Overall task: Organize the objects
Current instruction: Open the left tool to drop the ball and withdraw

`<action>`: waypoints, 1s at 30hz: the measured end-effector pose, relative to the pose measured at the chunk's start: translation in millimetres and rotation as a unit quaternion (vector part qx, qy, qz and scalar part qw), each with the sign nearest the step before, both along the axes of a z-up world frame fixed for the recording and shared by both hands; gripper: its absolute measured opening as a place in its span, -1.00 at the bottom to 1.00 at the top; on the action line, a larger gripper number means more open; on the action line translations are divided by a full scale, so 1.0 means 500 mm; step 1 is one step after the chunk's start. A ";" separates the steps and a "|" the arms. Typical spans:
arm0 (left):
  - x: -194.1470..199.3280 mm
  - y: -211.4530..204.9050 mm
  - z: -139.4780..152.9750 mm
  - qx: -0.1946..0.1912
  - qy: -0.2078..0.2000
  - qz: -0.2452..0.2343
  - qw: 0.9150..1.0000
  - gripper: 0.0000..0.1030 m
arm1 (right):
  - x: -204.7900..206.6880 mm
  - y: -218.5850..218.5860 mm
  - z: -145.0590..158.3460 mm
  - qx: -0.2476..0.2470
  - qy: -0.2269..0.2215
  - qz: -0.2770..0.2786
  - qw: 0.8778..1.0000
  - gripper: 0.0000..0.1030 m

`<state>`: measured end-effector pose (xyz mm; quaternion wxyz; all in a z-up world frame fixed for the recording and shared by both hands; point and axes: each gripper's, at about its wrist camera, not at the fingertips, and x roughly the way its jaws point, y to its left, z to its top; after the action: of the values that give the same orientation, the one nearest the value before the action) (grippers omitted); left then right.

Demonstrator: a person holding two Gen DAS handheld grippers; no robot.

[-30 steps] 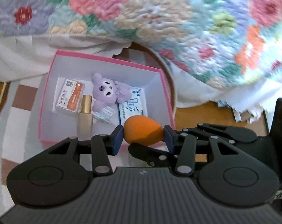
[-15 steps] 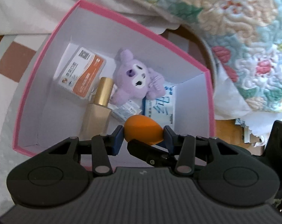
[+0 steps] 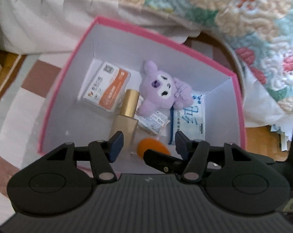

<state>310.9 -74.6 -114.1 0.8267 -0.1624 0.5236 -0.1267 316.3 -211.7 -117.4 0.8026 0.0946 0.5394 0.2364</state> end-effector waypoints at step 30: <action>-0.325 0.045 0.351 0.104 -0.057 -0.091 0.989 0.25 | -0.337 -0.107 0.391 -0.070 -0.162 0.074 0.981 0.56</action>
<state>148.6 -51.9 61.5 0.8525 -0.0202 0.4987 -0.1553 147.6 -265.3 77.9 0.8643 -0.0418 0.4229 0.2692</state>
